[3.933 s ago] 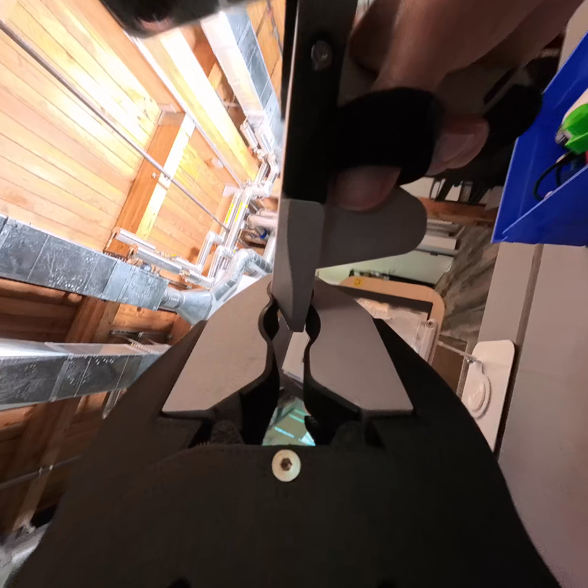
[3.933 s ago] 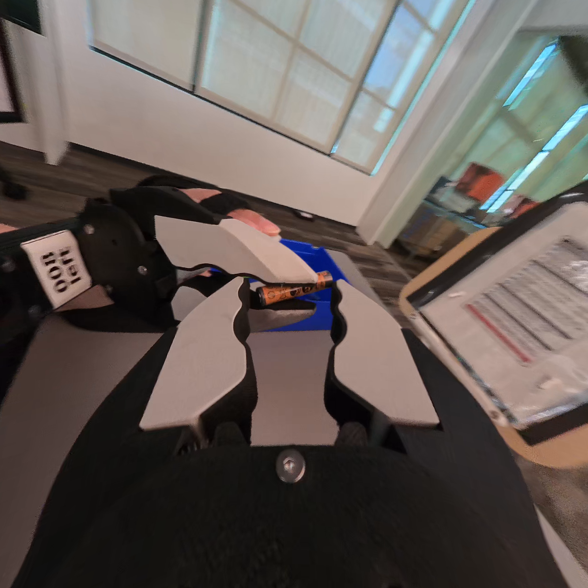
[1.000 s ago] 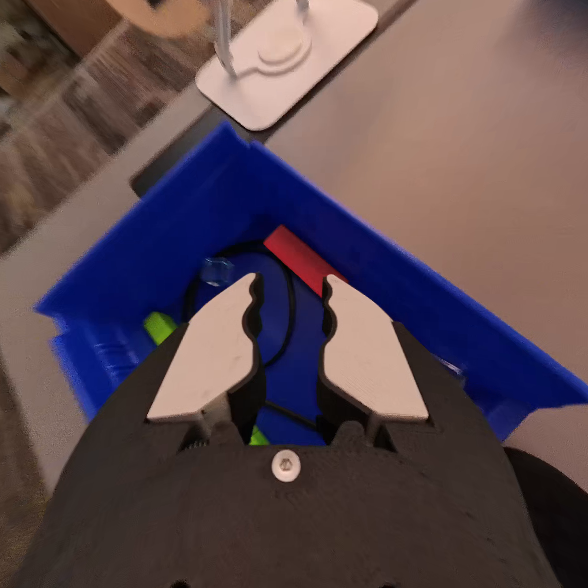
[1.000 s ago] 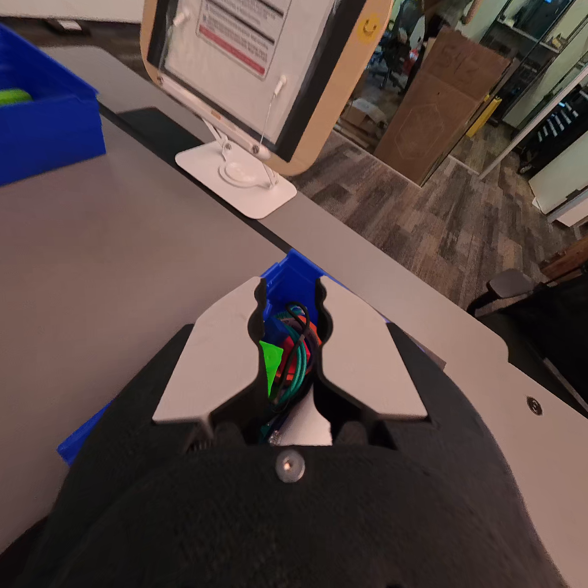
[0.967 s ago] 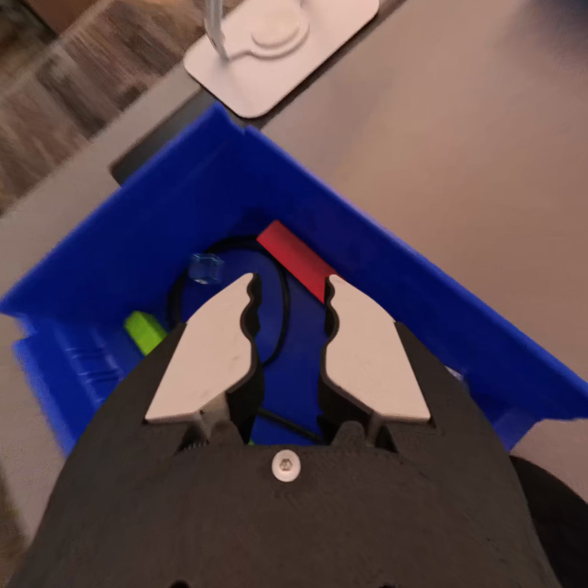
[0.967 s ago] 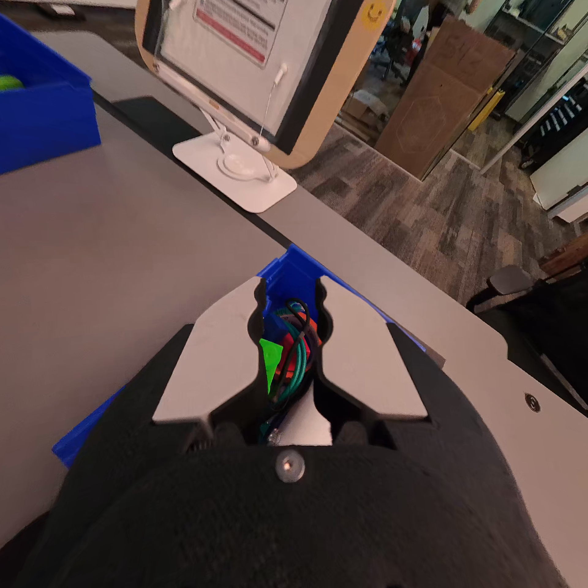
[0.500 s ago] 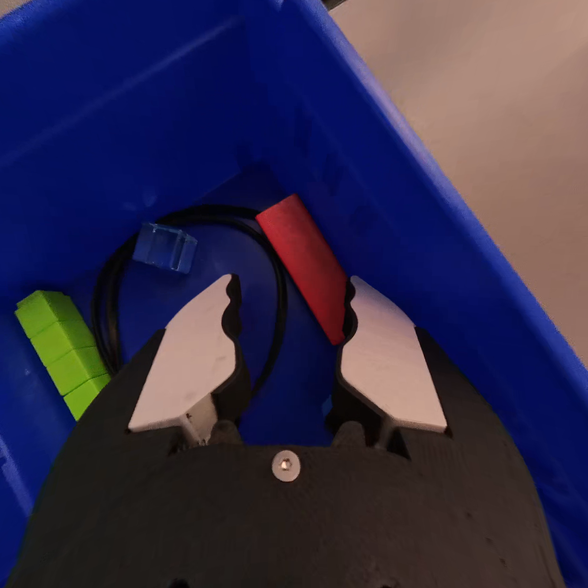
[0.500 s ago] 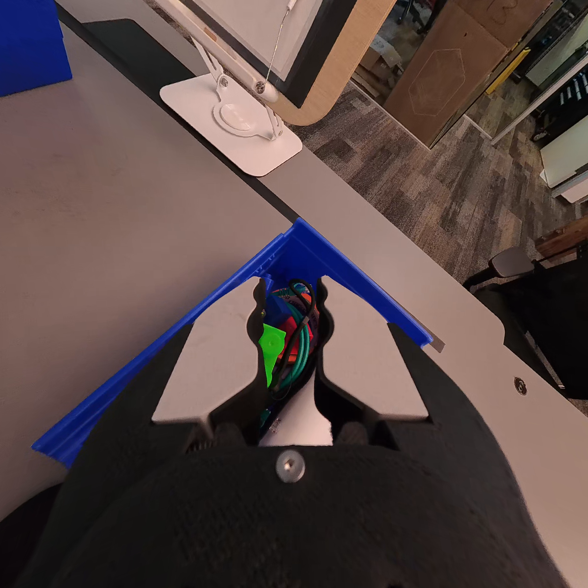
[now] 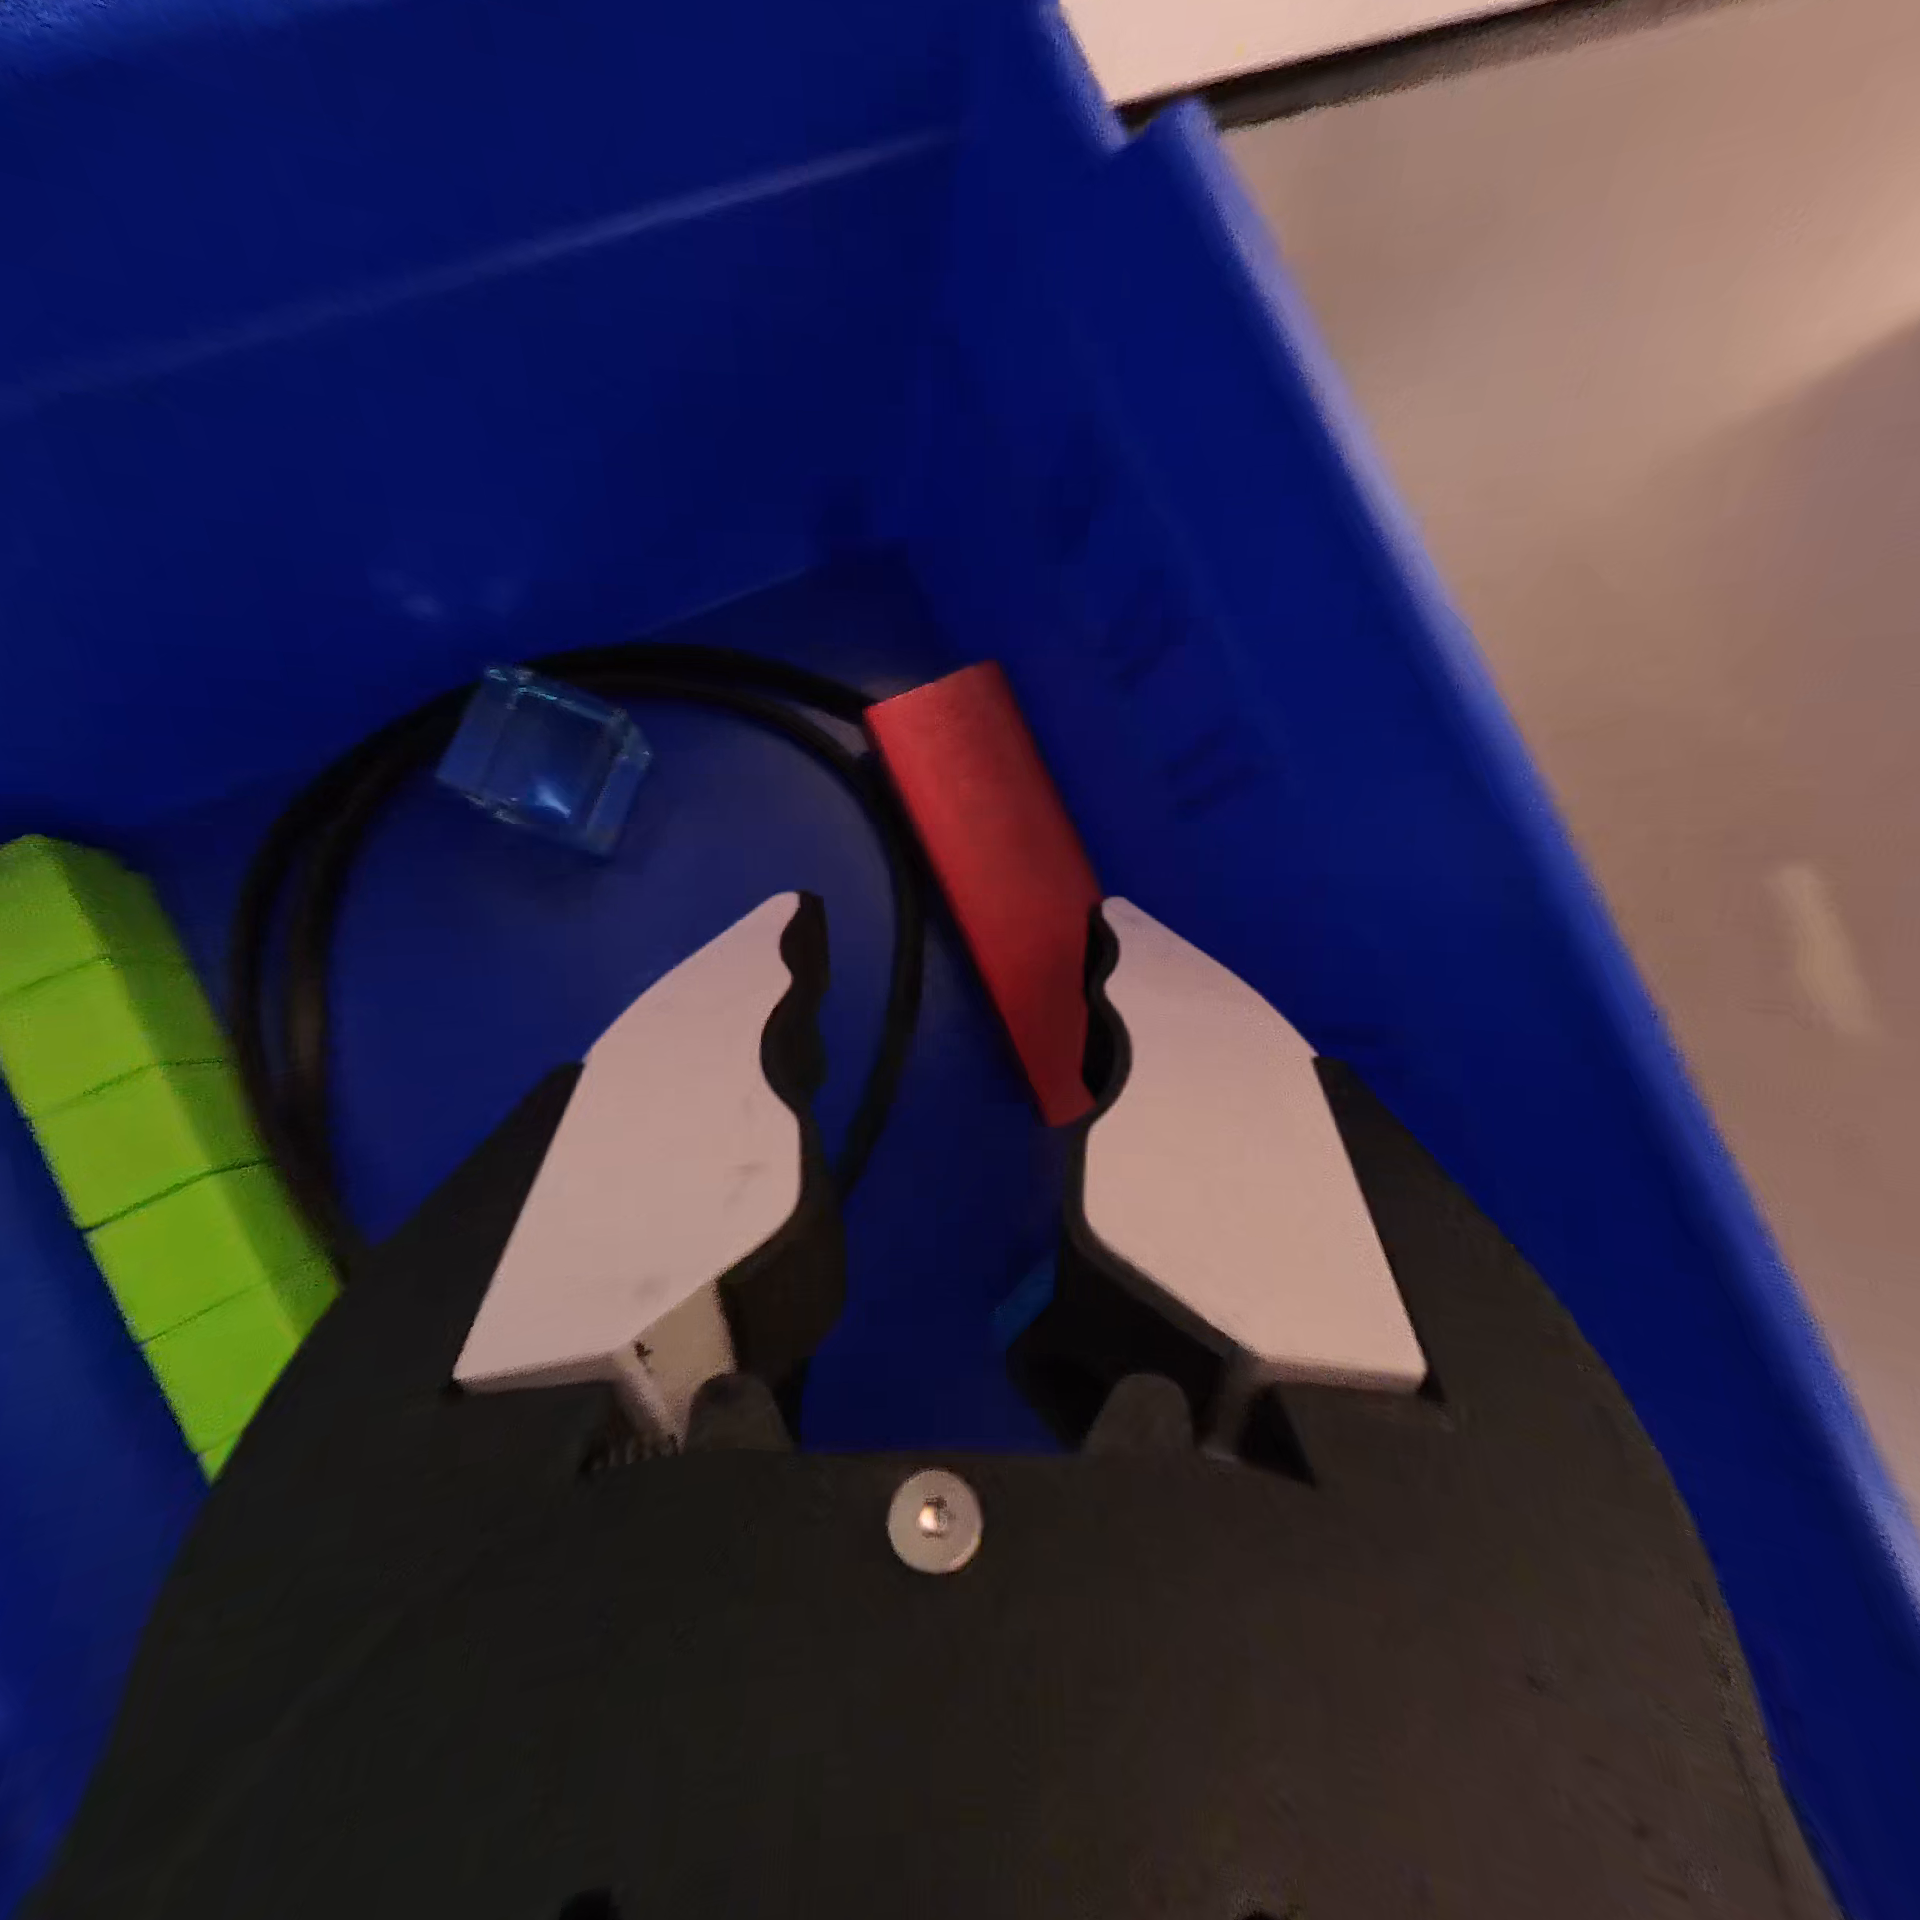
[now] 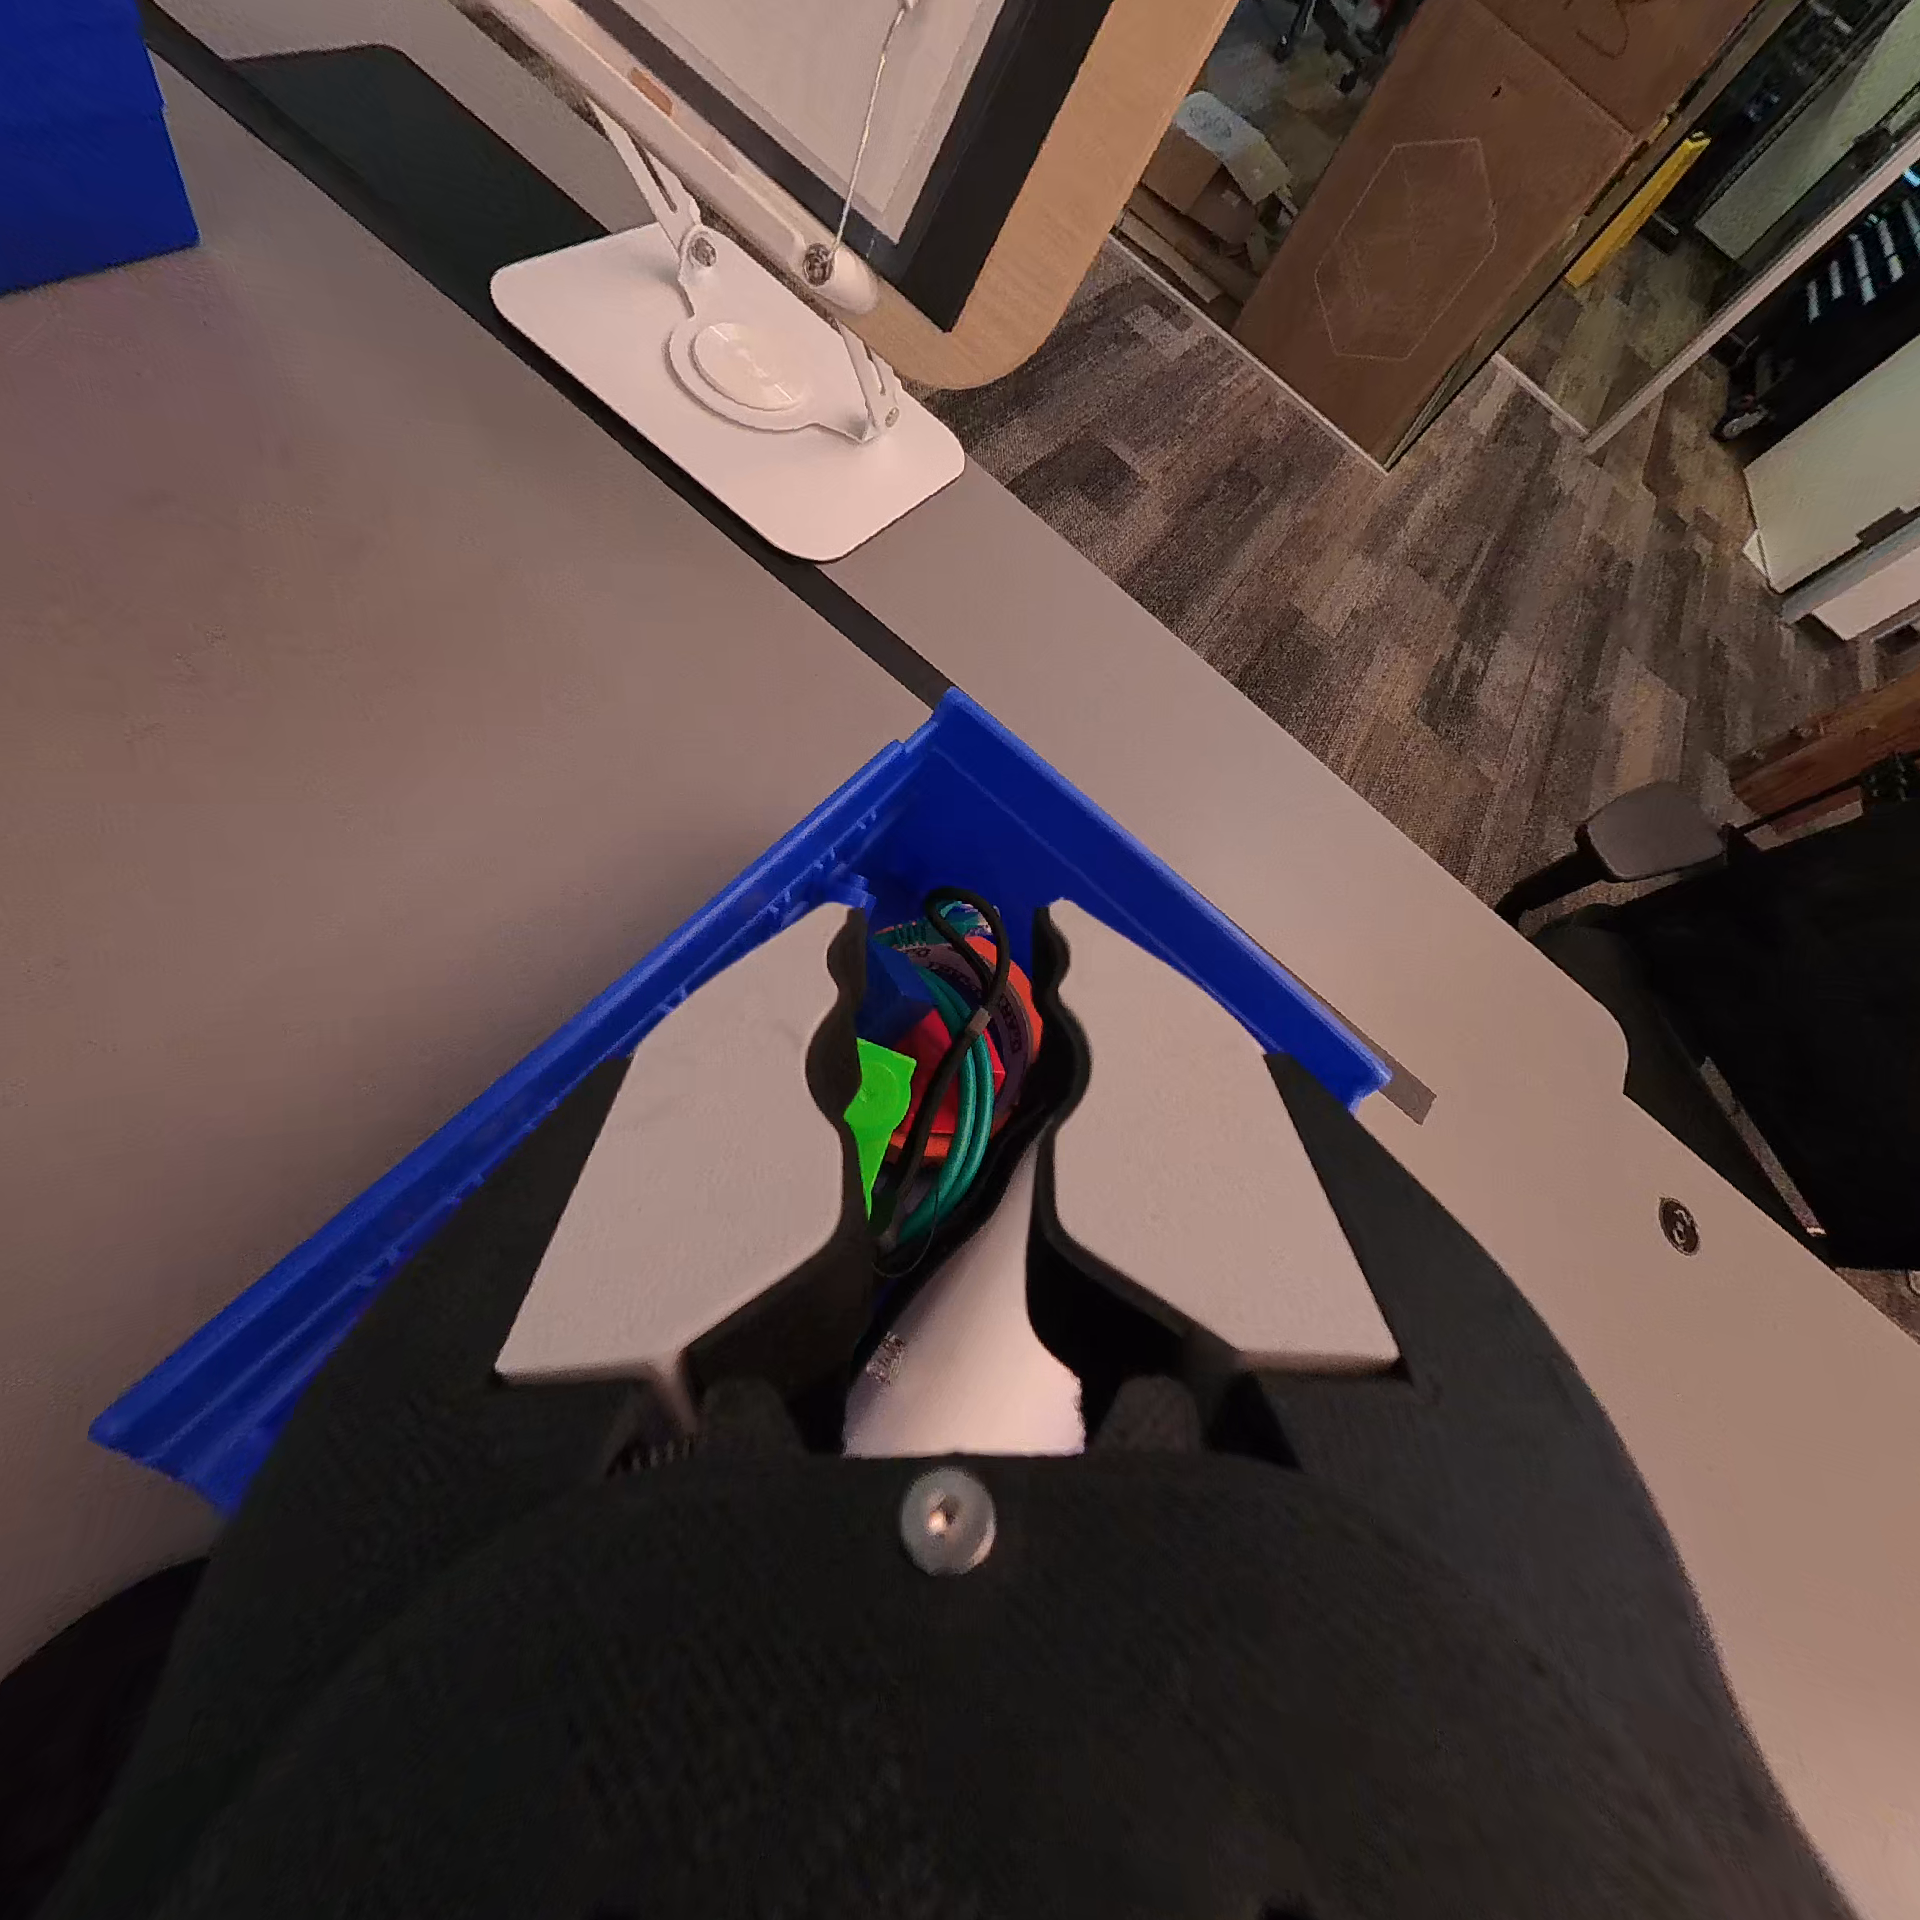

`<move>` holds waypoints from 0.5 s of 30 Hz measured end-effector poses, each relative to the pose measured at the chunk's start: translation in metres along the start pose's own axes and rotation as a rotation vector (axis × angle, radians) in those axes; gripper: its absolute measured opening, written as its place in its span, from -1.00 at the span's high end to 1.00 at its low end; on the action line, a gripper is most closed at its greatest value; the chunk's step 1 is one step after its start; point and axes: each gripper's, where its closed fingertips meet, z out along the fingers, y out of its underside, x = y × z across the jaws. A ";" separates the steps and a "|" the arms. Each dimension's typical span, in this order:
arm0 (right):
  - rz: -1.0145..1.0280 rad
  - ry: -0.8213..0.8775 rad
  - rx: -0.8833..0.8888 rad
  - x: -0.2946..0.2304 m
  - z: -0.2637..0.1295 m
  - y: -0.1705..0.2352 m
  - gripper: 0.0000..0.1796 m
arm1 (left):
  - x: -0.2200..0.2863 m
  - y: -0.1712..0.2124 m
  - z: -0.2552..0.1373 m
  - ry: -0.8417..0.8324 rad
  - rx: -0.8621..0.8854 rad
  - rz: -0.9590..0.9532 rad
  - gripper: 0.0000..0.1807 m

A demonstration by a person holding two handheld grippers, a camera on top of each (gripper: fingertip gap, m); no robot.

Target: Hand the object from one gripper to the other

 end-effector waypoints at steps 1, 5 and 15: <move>-0.006 0.004 -0.008 0.000 0.001 0.001 0.65 | 0.003 -0.002 -0.002 0.028 0.013 -0.028 0.45; -0.014 0.006 -0.016 0.000 0.002 0.002 0.64 | 0.018 0.000 -0.005 0.203 -0.004 -0.167 0.42; -0.021 -0.001 -0.034 -0.002 0.003 0.005 0.64 | 0.015 0.008 -0.009 0.188 -0.061 -0.161 0.28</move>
